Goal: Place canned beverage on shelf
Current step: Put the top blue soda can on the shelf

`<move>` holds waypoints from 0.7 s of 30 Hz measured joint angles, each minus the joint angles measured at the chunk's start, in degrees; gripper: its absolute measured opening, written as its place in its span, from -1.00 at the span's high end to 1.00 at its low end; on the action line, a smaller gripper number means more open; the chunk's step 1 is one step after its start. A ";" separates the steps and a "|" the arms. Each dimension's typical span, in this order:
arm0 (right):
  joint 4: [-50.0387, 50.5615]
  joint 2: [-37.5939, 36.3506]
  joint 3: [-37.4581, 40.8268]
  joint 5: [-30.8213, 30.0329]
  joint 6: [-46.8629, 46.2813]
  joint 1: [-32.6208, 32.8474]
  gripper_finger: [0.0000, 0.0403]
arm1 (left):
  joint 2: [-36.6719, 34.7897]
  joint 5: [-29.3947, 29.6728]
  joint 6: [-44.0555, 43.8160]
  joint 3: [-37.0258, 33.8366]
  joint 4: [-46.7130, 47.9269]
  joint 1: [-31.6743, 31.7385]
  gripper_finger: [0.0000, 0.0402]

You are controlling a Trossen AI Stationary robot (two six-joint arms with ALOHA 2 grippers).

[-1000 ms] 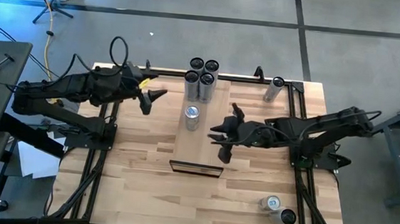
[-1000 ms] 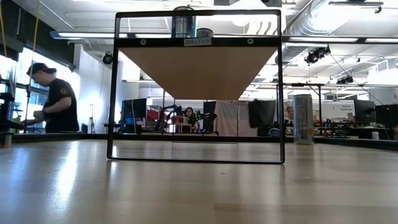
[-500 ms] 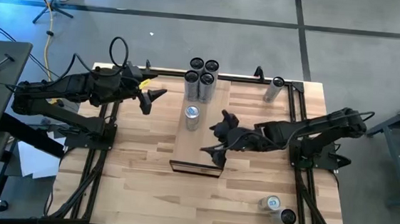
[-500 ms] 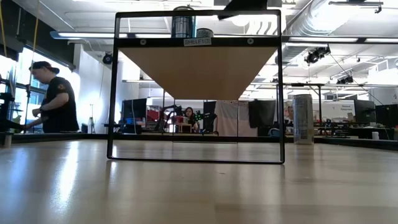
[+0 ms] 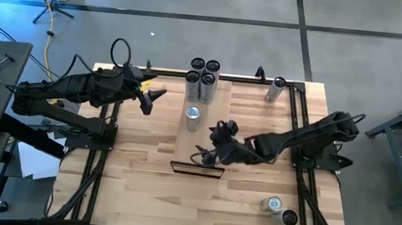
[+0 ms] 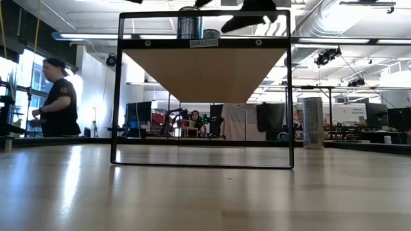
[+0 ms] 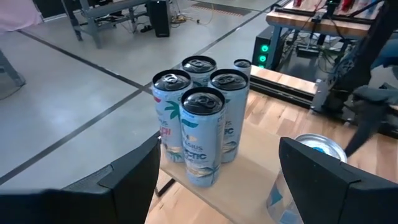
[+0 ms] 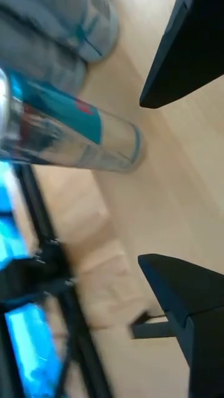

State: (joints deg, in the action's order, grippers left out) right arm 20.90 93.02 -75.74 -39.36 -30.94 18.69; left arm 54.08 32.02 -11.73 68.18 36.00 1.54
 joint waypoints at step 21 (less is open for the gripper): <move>-0.56 18.02 -16.94 -29.50 2.96 1.12 -0.93 | 0.01 1.78 7.14 0.00 0.40 0.00 -0.47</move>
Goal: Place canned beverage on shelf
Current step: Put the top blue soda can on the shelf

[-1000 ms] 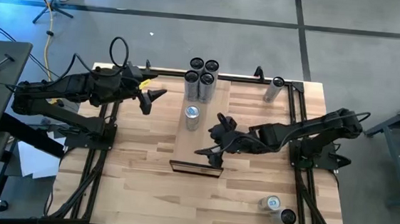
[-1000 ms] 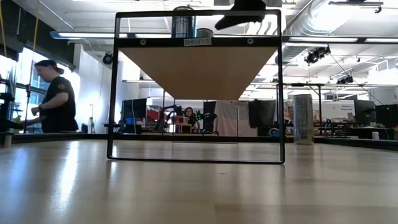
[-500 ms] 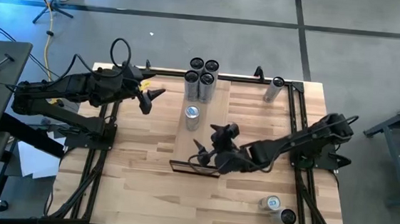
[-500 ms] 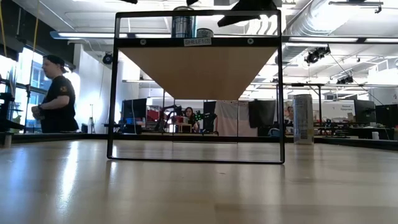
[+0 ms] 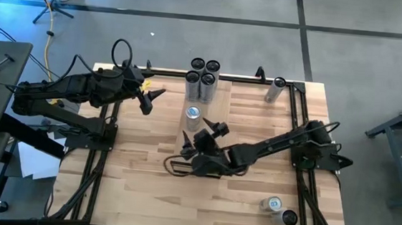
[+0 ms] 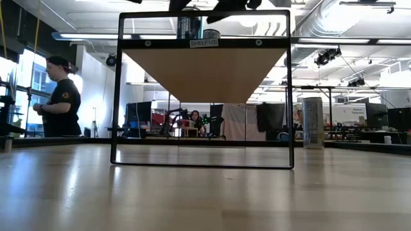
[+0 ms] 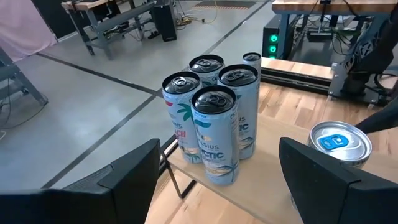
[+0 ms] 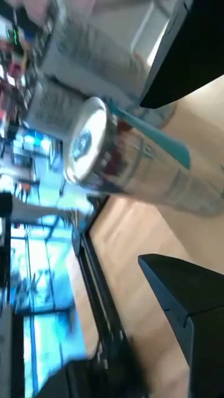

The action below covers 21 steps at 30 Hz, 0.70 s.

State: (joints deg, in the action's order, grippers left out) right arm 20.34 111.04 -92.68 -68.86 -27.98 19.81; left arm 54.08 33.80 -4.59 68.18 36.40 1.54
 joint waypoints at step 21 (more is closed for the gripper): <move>13.74 4.14 -5.91 -4.75 -25.59 -3.28 -0.93 | 0.00 0.11 -1.17 0.00 -0.15 -0.01 -0.47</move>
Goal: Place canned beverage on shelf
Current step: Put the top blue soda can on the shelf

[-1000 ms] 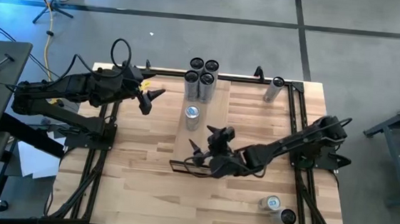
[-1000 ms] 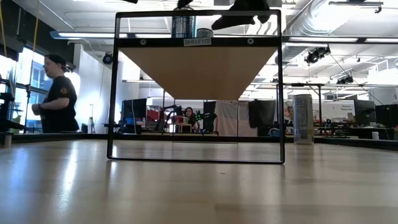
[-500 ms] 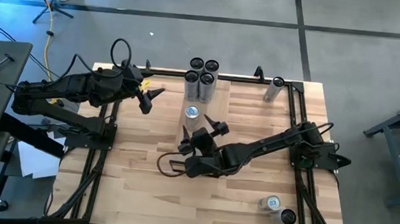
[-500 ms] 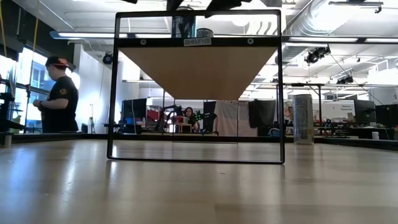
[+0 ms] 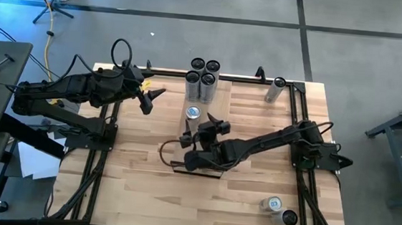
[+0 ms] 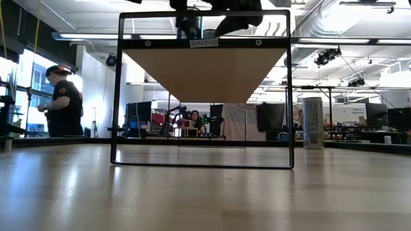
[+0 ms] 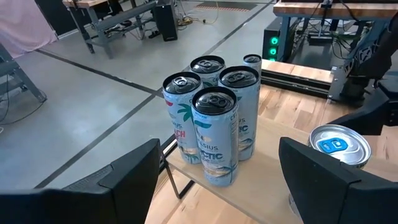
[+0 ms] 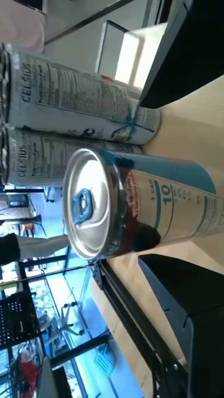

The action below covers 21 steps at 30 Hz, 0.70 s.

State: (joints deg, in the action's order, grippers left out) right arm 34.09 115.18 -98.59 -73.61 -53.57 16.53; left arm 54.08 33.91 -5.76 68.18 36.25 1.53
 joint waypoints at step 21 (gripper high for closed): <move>0.23 0.00 0.07 4.09 -0.01 -2.94 -0.33 | 0.00 -0.05 1.44 0.00 -0.02 0.00 -0.47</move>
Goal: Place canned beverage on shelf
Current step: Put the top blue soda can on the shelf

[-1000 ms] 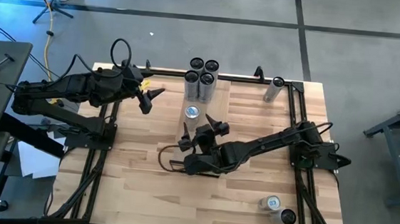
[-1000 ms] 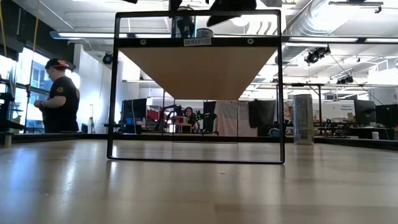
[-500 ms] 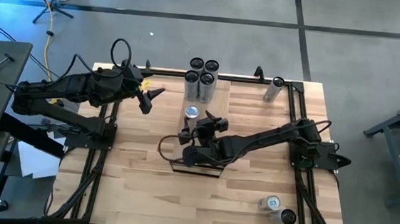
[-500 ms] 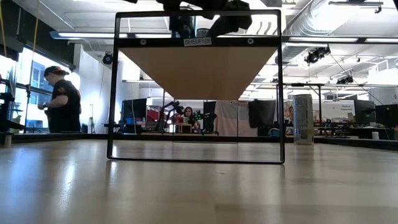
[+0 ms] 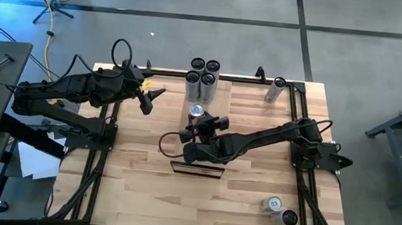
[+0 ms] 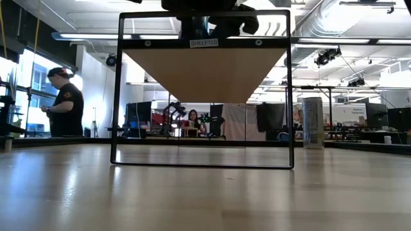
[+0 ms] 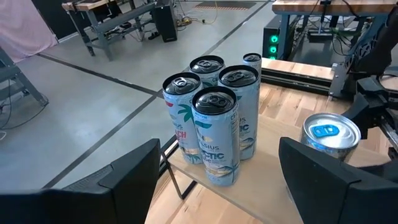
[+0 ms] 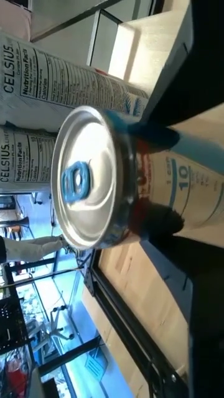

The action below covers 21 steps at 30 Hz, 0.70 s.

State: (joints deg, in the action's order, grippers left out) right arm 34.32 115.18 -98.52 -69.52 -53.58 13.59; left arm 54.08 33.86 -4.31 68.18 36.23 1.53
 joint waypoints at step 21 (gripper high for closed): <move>22.54 -9.44 0.07 12.44 6.74 -1.23 -0.13 | 0.00 -0.04 0.04 0.00 0.20 0.01 -0.47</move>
State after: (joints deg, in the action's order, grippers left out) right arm 56.86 105.74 -98.45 -57.07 -46.85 12.36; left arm 54.08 33.82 -4.27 68.18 36.43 1.54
